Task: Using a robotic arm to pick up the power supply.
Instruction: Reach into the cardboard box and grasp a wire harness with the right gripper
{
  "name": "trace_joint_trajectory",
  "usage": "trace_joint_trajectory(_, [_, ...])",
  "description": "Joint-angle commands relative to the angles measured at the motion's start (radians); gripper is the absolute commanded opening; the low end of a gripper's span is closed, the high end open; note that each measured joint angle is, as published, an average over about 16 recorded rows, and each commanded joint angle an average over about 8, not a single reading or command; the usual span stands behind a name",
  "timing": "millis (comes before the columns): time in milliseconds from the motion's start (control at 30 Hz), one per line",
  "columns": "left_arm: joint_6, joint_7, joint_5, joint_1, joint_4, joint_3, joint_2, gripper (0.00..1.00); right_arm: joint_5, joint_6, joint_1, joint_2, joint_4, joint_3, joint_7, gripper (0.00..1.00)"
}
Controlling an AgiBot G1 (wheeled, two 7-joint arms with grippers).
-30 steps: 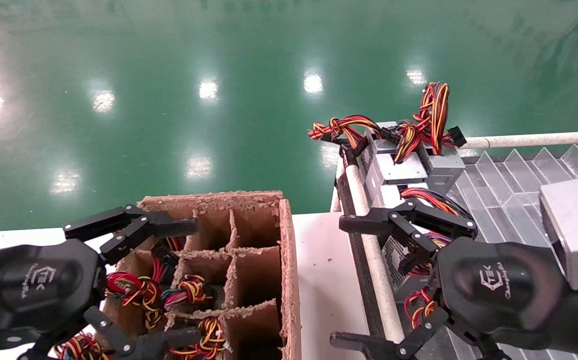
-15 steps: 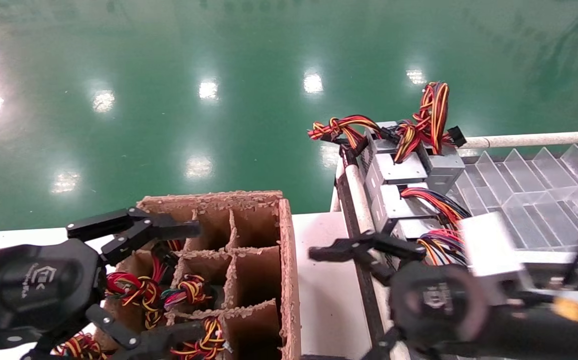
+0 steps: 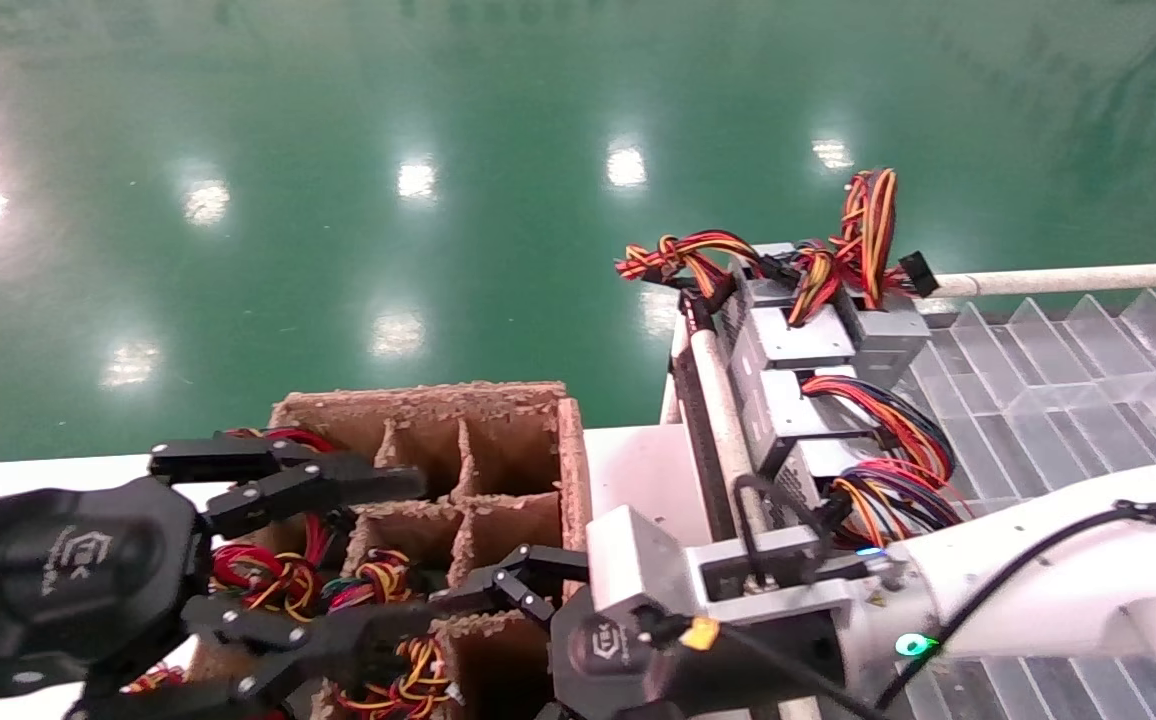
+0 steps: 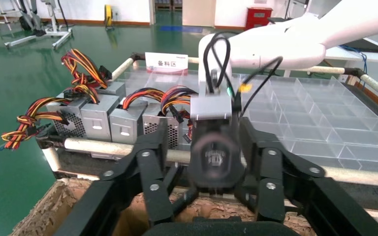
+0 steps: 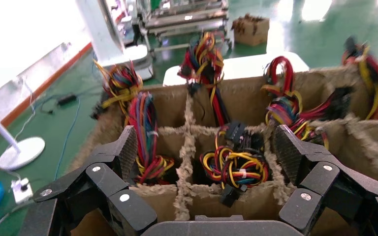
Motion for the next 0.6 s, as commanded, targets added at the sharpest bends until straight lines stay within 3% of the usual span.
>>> trace_joint_trajectory(33, [0.000,0.000,0.000,0.000,0.000,0.000,0.000,0.00,-0.014,0.002,0.017,-0.034,-0.043,-0.025,-0.022,0.72])
trace_joint_trajectory(200, [0.000,0.000,0.000,0.000,0.000,0.000,0.000,0.00,-0.040,0.005,0.049,-0.092,-0.143,-0.061,-0.077,0.09])
trace_joint_trajectory(233, [0.000,0.000,0.000,0.000,0.000,0.000,0.000,0.00,-0.045,0.005,0.054,-0.101,-0.160,-0.068,-0.087,0.03])
trace_joint_trajectory(600, [0.000,0.000,0.000,0.000,0.000,0.000,0.000,0.00,-0.048,-0.005,0.088,-0.144,-0.279,-0.121,-0.163,0.00])
